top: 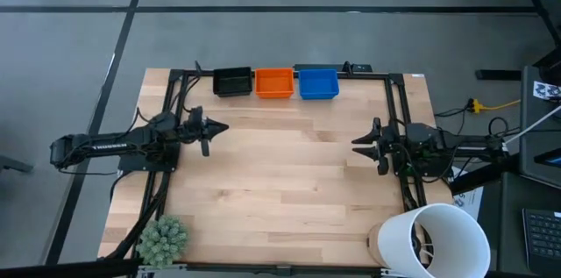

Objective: Stack baskets by color
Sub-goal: Return to Home Position

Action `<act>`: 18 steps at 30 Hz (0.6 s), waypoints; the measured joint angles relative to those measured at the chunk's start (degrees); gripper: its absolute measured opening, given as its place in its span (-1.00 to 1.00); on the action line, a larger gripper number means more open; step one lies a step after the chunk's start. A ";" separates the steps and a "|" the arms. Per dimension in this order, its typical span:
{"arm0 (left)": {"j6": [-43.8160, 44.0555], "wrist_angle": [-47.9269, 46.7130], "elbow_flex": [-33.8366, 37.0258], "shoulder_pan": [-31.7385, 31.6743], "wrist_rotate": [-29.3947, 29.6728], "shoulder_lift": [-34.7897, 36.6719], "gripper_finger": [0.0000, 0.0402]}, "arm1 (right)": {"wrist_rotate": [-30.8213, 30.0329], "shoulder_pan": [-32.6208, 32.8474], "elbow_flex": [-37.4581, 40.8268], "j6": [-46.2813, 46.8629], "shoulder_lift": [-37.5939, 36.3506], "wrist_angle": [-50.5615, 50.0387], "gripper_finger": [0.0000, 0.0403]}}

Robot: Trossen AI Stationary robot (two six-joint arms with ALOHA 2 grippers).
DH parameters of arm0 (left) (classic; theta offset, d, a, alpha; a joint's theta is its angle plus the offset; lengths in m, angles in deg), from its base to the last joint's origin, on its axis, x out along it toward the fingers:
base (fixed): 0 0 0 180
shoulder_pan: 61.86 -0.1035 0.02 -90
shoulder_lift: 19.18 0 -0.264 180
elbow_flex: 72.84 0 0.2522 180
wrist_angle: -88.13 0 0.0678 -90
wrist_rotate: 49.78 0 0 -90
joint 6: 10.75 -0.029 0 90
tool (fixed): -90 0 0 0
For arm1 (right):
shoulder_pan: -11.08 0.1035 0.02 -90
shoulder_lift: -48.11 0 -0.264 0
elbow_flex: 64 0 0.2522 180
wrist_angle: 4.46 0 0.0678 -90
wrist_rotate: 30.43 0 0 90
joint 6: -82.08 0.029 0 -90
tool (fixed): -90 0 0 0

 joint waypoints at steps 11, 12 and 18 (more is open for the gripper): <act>0.00 -10.27 0.00 0.00 0.02 -0.16 -1.00 | 0.06 0.00 -0.07 1.80 -1.00 -2.23 -0.40; 0.00 -10.13 0.00 0.00 0.02 -0.16 -1.00 | 0.06 0.00 -0.07 1.74 -1.00 -2.25 -0.40; -0.01 -10.11 0.00 0.00 0.01 -0.14 -1.00 | 0.06 0.00 -0.07 1.74 -1.00 -2.23 -0.40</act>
